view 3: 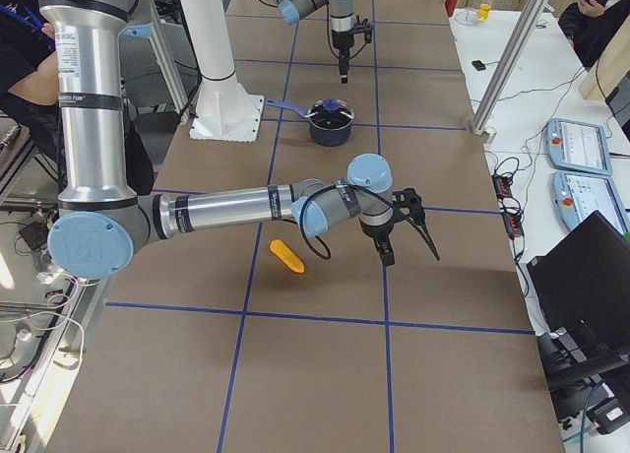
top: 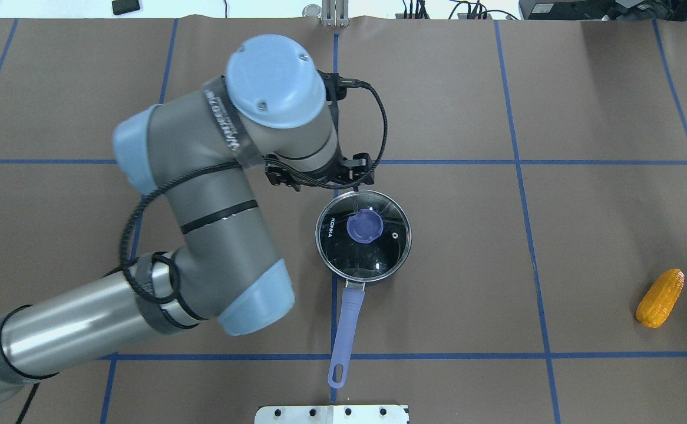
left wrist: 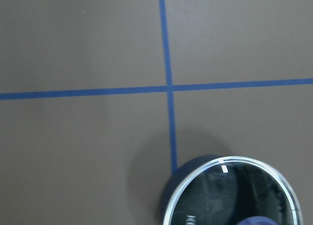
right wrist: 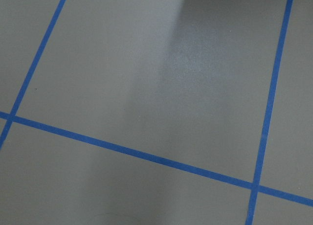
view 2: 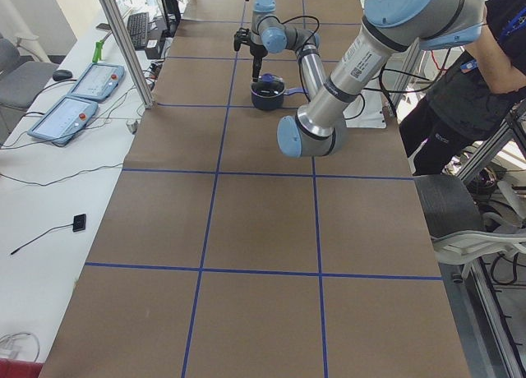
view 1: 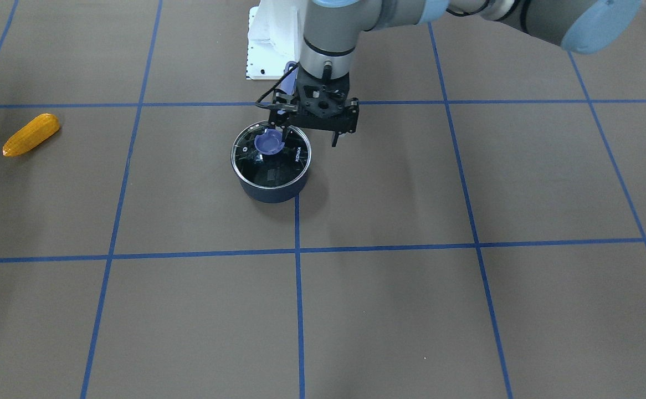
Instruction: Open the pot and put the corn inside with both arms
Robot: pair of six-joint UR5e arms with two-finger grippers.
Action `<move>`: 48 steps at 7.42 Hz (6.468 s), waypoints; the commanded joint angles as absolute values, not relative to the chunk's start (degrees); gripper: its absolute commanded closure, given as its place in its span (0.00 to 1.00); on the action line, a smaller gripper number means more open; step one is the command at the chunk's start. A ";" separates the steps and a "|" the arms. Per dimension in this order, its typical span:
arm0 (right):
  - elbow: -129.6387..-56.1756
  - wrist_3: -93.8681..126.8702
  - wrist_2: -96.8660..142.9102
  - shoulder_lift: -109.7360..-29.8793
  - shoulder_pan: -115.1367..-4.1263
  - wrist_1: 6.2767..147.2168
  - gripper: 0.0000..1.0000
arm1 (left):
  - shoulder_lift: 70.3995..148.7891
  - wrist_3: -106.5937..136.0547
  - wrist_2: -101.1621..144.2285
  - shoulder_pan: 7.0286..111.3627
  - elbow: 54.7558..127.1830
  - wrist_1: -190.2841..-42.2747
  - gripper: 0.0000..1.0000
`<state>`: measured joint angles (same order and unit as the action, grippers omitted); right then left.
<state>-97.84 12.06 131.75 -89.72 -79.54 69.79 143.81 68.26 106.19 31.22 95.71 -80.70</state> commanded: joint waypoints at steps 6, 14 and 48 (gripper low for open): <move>-97.82 12.13 131.66 -89.74 -79.54 69.79 0.00 | 148.71 73.73 101.43 24.70 85.78 -81.82 0.02; -97.91 12.13 131.75 -89.65 -79.54 69.79 0.00 | 145.21 71.47 101.78 24.96 96.11 -78.68 0.99; -110.03 43.09 120.63 -100.40 -64.20 61.25 0.00 | 90.88 -10.46 134.56 95.01 99.14 -84.20 0.01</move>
<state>-107.79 35.54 126.30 -94.07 -69.23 67.57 90.83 -10.41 134.62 94.93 98.78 -84.22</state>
